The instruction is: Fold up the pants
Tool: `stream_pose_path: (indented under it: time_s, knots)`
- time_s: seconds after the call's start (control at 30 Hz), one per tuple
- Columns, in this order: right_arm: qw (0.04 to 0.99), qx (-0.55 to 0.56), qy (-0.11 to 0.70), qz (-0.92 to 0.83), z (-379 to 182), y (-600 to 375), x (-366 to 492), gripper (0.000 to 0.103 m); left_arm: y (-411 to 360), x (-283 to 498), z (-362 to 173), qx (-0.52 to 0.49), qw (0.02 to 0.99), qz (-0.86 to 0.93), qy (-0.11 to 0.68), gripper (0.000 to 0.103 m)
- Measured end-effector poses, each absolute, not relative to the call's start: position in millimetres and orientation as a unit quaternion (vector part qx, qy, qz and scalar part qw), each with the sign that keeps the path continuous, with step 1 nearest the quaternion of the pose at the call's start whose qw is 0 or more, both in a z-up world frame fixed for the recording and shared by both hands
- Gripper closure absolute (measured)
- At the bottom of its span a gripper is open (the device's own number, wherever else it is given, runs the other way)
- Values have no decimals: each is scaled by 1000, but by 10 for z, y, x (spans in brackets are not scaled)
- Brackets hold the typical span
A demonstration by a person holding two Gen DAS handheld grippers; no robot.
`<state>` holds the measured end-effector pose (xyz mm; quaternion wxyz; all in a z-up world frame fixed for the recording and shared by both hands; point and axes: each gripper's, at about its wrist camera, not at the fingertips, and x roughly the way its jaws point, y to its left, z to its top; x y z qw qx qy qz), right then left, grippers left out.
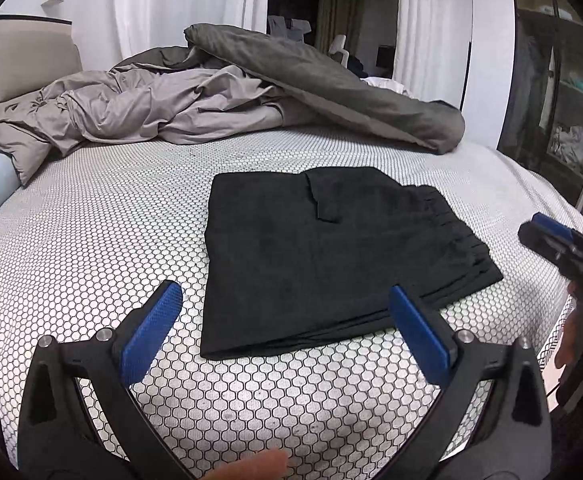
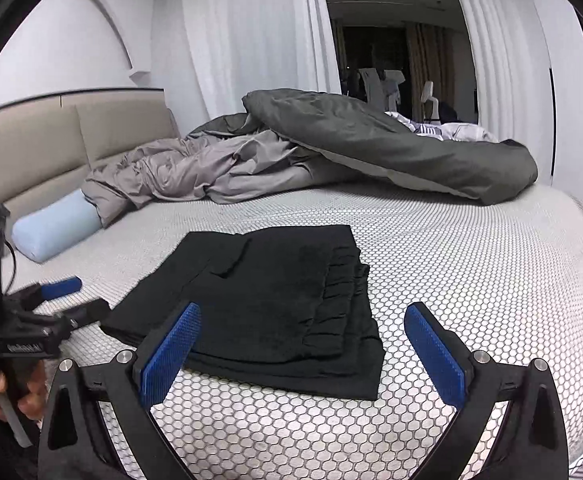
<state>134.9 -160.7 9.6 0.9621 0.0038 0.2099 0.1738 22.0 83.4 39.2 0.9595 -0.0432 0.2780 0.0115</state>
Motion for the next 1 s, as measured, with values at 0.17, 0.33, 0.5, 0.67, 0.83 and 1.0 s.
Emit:
stream_pose_path:
  time_s: [0.17, 0.33, 0.5, 0.67, 0.83, 1.0]
  knots:
    - [966, 32, 200, 162, 107, -1685, 1353, 0, 800, 228, 374, -38, 959, 11, 281, 1]
    - [963, 56, 208, 162, 113, -1774, 1384, 0, 790, 224, 383, -38, 959, 10, 279, 1]
    - [960, 68, 217, 163, 98, -1814, 1412, 0, 789, 227, 381, -36, 959, 14, 280, 1]
    - [959, 69, 220, 164, 91, -1796, 1428, 0, 806, 229, 379, -37, 959, 13, 280, 1]
    - [959, 66, 221, 164, 87, -1786, 1431, 0, 802, 227, 380, -34, 960, 13, 279, 1]
    - [958, 66, 223, 166, 87, -1782, 1434, 0, 827, 231, 374, -34, 959, 13, 281, 1]
